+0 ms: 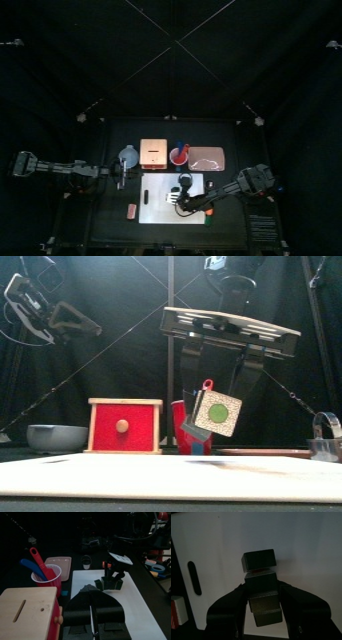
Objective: Place sushi on board then cut the sushi with the knife then place the pieces on the plate
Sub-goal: Pick knife at handle with right hand
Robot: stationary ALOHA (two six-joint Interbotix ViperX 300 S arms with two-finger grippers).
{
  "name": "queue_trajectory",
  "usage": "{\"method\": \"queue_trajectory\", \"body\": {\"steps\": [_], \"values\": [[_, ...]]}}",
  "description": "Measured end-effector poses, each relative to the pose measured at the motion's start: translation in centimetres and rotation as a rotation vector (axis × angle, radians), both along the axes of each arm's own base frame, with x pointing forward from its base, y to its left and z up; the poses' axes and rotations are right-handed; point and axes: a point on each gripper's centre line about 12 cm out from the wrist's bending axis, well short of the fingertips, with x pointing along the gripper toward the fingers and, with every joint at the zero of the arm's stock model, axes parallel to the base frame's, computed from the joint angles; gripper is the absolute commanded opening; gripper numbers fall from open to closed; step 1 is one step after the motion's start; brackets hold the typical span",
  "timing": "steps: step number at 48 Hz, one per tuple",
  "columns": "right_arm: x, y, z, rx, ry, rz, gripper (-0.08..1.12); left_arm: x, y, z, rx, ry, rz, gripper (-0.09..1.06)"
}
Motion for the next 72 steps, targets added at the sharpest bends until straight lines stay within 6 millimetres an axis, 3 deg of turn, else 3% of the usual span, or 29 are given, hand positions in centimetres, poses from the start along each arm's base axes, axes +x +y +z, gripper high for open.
{"method": "queue_trajectory", "body": {"steps": [6,21,37,52,62,72], "values": [[-0.1,0.4,-0.7,0.032,0.035,-0.029,0.63,0.0,0.0,0.1,0.004,-0.001,0.000,-0.03],[0.0,0.3,-1.3,0.022,0.045,-0.029,0.85,0.0,0.2,0.0,0.022,0.001,-0.001,-0.03],[0.0,0.3,-1.1,0.011,0.065,0.045,0.86,-0.2,0.3,-0.5,0.023,0.015,0.004,-0.03],[-0.9,-1.5,4.0,-0.024,0.073,0.225,0.86,-0.2,0.4,-0.4,0.023,0.012,0.009,-0.03],[-1.8,-4.4,7.4,-0.061,0.070,0.388,0.86,-0.3,0.5,-0.4,0.023,0.013,0.012,-0.03],[-3.2,-8.6,11.1,-0.096,0.053,0.518,0.85,-0.3,0.8,-0.4,0.023,0.014,0.027,-0.03]]}}
